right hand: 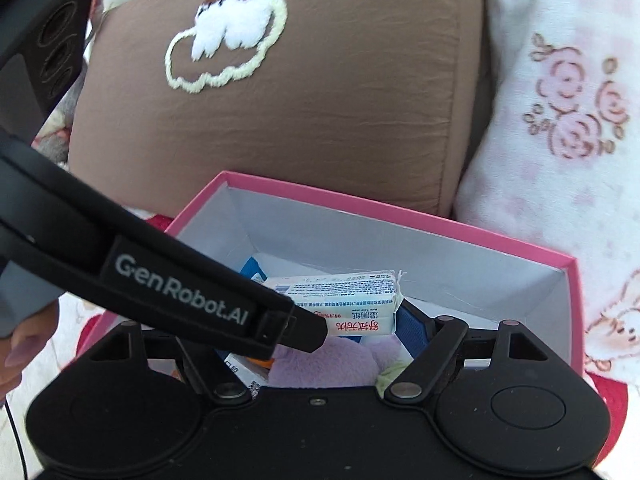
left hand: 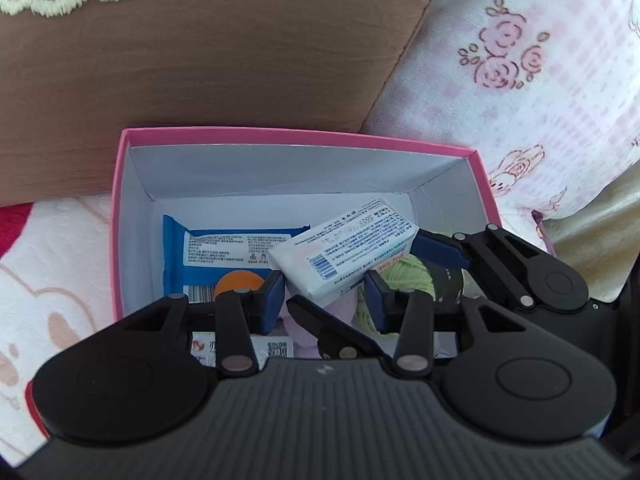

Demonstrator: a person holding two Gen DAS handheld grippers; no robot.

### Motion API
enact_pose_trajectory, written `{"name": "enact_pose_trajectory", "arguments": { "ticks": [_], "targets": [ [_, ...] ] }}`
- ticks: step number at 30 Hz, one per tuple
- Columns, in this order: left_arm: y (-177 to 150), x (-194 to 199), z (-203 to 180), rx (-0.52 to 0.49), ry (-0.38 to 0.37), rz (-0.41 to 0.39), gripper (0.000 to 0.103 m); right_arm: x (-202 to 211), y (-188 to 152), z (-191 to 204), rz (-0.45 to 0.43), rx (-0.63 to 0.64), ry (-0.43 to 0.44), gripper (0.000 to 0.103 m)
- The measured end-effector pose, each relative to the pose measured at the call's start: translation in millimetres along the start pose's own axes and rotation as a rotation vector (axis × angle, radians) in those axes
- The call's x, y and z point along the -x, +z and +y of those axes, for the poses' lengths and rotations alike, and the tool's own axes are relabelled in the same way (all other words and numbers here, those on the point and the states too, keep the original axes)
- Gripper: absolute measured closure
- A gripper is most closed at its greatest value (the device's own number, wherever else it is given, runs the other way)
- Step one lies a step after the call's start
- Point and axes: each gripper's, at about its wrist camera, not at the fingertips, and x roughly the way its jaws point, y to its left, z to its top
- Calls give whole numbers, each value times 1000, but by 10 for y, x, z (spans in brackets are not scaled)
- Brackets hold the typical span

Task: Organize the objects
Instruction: 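Lower the soap bar into the pink box and open the left gripper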

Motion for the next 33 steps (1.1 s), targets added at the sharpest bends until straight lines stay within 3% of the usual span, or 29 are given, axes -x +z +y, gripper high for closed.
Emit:
{"name": "enact_pose_trajectory", "arguments": {
  "ticks": [6, 17, 22, 26, 33],
  "targets": [
    [41, -92, 56, 9, -11, -9, 61, -85, 22, -88, 30, 9, 23, 20],
    [72, -228, -62, -135, 77, -28, 60, -292, -13, -258, 94, -79, 70, 21],
    [52, -302, -31, -116, 85, -31, 62, -337, -17, -271, 123, -86, 64, 22],
    [13, -207, -56, -138, 107, -89, 60, -243, -14, -283, 104, -78, 44, 21],
    [-35, 29, -33, -101, 78, -127, 60, 43, -102, -303, 33, -127, 48, 21]
  ]
}}
